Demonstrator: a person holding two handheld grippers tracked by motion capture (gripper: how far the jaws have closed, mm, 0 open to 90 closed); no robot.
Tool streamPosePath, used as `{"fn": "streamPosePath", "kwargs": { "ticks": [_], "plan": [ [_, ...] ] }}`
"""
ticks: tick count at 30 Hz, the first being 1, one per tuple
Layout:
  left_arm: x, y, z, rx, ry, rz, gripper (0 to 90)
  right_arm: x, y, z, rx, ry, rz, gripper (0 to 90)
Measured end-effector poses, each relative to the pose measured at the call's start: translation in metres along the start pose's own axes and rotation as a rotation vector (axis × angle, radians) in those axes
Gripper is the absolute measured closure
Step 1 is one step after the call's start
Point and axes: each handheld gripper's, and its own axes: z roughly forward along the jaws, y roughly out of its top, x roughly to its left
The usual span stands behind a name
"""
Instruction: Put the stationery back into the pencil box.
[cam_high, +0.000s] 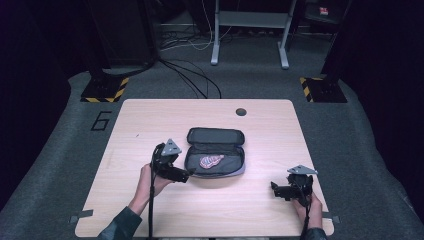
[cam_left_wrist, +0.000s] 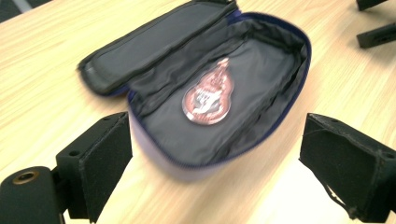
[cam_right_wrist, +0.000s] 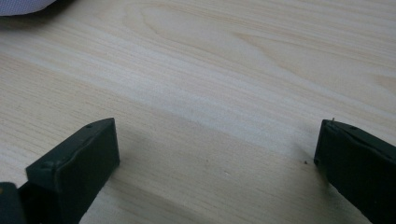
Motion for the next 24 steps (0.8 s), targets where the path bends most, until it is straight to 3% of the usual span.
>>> {"fn": "streamPosePath", "kwargs": {
  "ticks": [5, 6, 7, 11, 18, 22, 24],
  "plan": [
    [0.001, -0.022, -0.018, 0.003, 0.027, -0.023, 8.7, 0.0, 0.0, 0.0, 0.0, 0.0, -0.001, 0.0],
    [0.002, -0.034, -0.023, 0.006, 0.044, -0.027, 8.4, 0.0, 0.0, 0.0, 0.0, 0.0, 0.0, 0.0],
    [0.002, -0.034, -0.023, 0.006, 0.044, -0.027, 8.3, 0.0, 0.0, 0.0, 0.0, 0.0, 0.0, 0.0],
    [0.005, -0.064, -0.029, 0.029, 0.069, -0.062, 7.7, 0.0, 0.0, 0.0, 0.0, 0.0, -0.001, 0.0],
    [0.009, -0.098, -0.026, 0.073, 0.091, -0.109, 4.1, 0.0, 0.0, 0.0, 0.0, 0.0, -0.001, 0.0],
    [0.014, -0.12, -0.022, 0.082, 0.123, -0.164, 2.3, 0.0, 0.0, 0.0, 0.0, 0.0, -0.001, 0.0],
    [0.017, -0.135, -0.018, 0.11, 0.145, -0.172, 1.5, 0.0, 0.0, 0.0, 0.0, 0.0, -0.001, 0.0]
  ]
}}
